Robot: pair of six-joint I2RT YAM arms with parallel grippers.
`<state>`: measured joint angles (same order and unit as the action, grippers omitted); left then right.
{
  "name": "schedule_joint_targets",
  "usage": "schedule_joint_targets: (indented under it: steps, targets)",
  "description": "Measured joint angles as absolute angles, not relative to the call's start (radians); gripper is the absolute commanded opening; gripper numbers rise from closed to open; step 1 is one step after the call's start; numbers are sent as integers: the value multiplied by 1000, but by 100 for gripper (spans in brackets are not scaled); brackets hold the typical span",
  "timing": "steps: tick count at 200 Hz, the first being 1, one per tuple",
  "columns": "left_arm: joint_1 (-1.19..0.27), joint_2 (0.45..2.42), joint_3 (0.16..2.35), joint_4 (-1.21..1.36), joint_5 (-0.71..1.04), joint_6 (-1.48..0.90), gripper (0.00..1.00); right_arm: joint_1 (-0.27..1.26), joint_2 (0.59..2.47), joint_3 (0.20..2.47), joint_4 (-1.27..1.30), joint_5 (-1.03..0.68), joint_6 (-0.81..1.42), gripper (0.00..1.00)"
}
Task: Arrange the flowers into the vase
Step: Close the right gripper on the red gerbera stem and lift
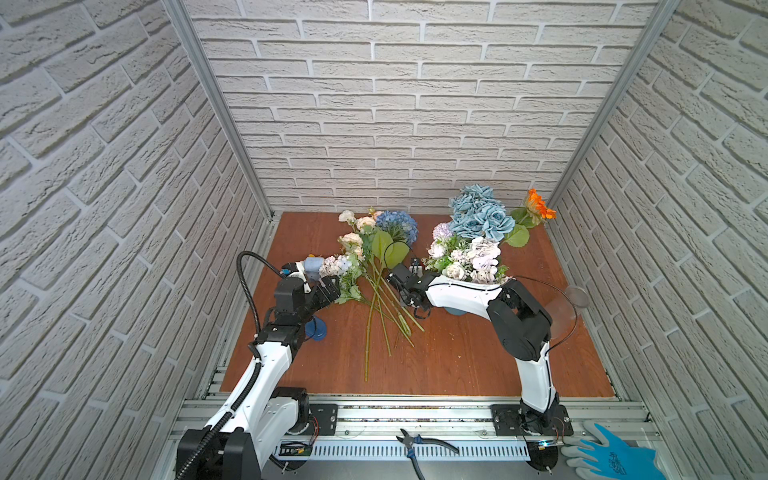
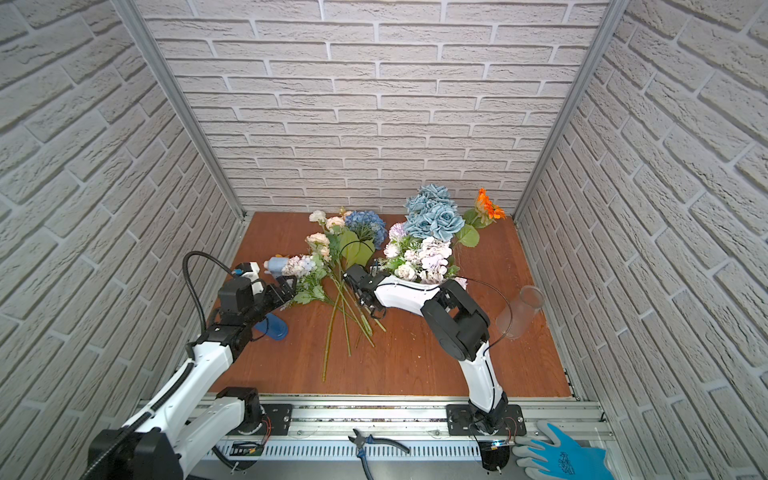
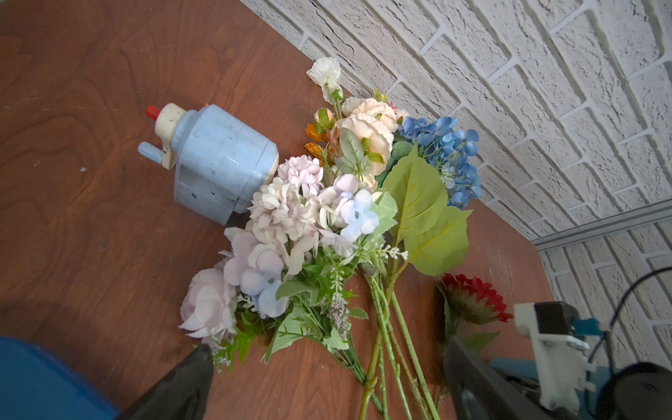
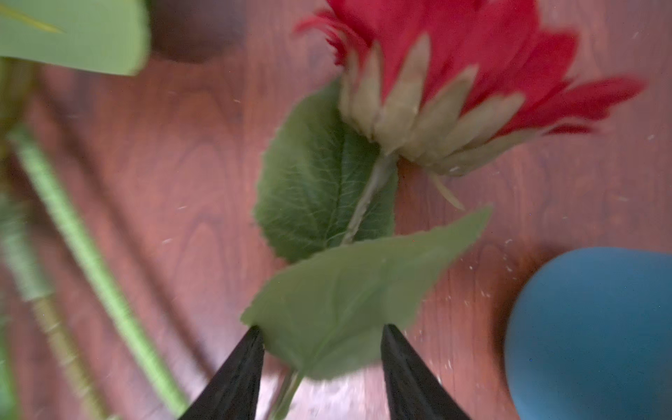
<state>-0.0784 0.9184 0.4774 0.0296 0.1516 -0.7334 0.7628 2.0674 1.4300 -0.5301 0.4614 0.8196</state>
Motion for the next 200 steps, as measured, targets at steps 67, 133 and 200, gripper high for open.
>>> schedule_joint_targets:
  steps: [67,133,200]
  targets:
    - [-78,910,475,30,152,-733,98,756,2083,1416,-456,409,883,25]
    - [-78,905,469,31,159,-734,98,756,2082,1411,-431,441,846,6]
    - [-79,905,468,54,189,-736,98,769,1961,1379,-262,553,585,6]
